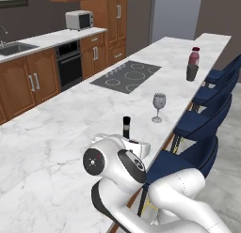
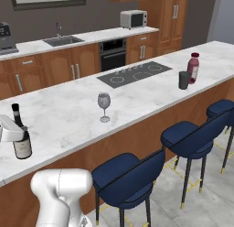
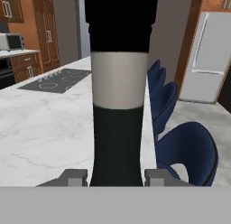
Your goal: There is a wine glass and glass cup on the dining counter. Place the wine bottle next to the wine glass and the juice bottle next to the glass cup.
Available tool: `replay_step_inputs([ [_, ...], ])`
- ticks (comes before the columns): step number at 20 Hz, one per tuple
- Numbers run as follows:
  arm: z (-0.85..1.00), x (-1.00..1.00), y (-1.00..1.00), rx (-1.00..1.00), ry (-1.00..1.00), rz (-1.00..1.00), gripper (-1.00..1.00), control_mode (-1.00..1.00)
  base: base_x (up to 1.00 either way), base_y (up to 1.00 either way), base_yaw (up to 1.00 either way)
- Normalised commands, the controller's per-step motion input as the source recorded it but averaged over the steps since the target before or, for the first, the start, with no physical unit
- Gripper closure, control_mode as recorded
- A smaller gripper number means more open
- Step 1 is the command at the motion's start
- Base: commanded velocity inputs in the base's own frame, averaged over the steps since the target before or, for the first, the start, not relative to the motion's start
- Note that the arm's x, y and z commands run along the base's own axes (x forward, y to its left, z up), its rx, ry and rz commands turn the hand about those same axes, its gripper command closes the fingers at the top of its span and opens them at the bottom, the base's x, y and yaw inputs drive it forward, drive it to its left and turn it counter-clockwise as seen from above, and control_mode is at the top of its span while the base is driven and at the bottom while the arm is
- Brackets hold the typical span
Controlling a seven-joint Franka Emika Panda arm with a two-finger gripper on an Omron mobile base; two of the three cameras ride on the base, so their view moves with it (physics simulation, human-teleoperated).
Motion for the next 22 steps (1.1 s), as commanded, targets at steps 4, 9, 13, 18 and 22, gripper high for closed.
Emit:
replay_step_inputs([
  [4,0.0,0.0,0.0,0.0,0.0,0.0,1.0,1.0,0.11,0.01,0.02],
  [9,0.0,0.0,0.0,0.0,0.0,0.0,1.0,1.0,0.0,0.0,0.0],
  [13,0.0,0.0,0.0,0.0,0.0,0.0,1.0,1.0,0.0,0.0,0.0],
  [18,0.0,0.0,0.0,0.0,0.0,0.0,1.0,1.0,0.0,0.0,0.0],
  [22,0.0,0.0,0.0,0.0,0.0,0.0,1.0,1.0,0.0,0.0,0.0],
])
